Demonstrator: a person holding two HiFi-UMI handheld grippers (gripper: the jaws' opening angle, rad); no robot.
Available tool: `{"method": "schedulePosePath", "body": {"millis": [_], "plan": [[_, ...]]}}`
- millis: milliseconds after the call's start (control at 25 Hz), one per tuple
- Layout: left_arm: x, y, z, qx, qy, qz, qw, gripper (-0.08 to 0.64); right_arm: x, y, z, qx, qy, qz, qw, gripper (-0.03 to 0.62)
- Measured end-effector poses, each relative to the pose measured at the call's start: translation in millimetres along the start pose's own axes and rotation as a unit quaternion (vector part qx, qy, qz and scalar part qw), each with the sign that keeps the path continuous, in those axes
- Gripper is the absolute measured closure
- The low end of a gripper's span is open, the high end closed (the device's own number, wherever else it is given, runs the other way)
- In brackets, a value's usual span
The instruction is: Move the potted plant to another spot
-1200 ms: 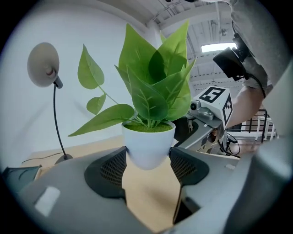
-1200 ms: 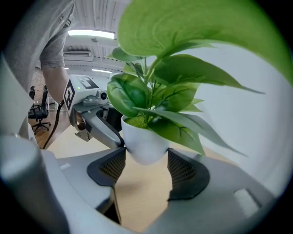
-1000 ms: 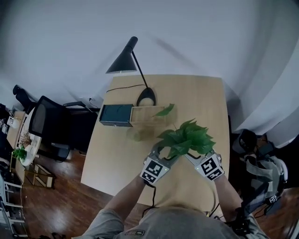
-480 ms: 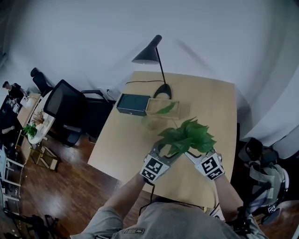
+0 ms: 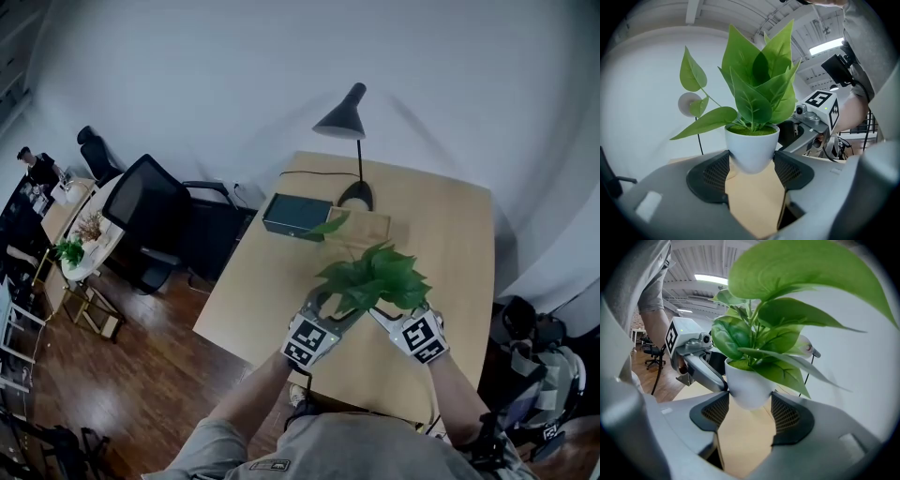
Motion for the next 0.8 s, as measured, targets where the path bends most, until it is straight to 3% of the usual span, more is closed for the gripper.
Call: {"method": "schedulePosePath", "body": {"millis": [520,800], "plan": [[124.3,57.6,99.8,0.005,0.017,0.001,0.9998,0.262,77.9,-88.9,-119.8,0.007,0.010,-0.014,1.000,0.305],[162.6,83.1,140.0,0.018,0.018,0.011,0.9996,0.262,111.6,-115.9,-163.1,0.008,-0.002,-0.026,1.000,0.307]]}}
Point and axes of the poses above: the fingertips, and each gripper's own axes: z backward along the fingers, x to its left, y out of its underside, the point moved 10 cm from there along z, backward along the fingers, and after that the axes turned 8 degrees about x, right-handed, at the moved point
